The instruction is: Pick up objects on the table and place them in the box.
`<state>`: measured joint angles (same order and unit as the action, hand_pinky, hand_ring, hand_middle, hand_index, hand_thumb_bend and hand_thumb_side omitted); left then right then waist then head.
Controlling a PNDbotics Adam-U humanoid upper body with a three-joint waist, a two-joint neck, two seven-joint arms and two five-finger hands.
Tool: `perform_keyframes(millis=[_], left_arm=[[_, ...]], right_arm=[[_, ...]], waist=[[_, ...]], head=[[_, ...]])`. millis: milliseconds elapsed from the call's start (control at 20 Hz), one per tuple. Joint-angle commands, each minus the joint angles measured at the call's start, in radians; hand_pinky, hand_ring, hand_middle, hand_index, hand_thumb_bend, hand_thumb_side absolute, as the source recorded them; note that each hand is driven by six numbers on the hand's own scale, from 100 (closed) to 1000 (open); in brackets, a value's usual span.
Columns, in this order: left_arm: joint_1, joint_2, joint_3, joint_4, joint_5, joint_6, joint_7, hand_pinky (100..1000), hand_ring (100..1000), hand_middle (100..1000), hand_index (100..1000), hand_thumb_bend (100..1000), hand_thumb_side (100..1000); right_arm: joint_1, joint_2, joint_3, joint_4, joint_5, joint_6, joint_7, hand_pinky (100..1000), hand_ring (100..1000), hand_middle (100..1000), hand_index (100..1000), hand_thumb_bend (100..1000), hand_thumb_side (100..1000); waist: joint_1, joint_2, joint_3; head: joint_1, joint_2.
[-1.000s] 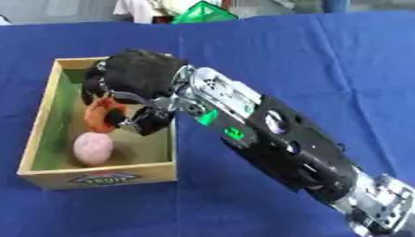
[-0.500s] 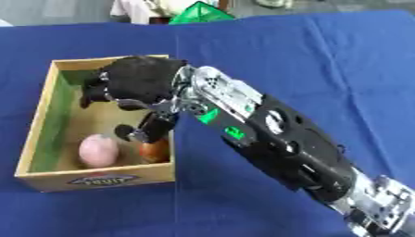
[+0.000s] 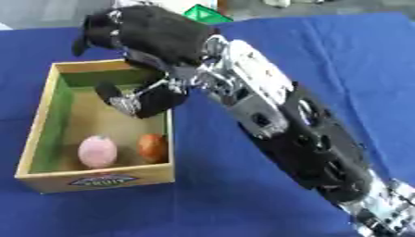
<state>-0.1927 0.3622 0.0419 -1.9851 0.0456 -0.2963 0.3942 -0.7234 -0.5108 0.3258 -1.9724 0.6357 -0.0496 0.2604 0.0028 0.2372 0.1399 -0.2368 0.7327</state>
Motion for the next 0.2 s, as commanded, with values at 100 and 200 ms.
perform_keyframes(millis=[100, 200], left_arm=[[0.0, 0.027, 0.016, -0.015, -0.006, -0.002, 0.009, 759, 872, 729, 758, 214, 825], [0.003, 0.028, 0.018, -0.015, -0.008, -0.003, 0.012, 759, 872, 729, 759, 215, 825]], right_arm=[[0.032, -0.111, -0.106, -0.027, -0.146, 0.016, -0.186, 788, 769, 728, 828, 100, 660], [0.069, -0.147, -0.149, -0.028, -0.201, 0.012, -0.259, 784, 765, 723, 825, 100, 726]], waist=[[0.001, -0.019, -0.007], [0.002, -0.02, -0.013]], head=[[0.021, 0.013], [0.032, 0.016]])
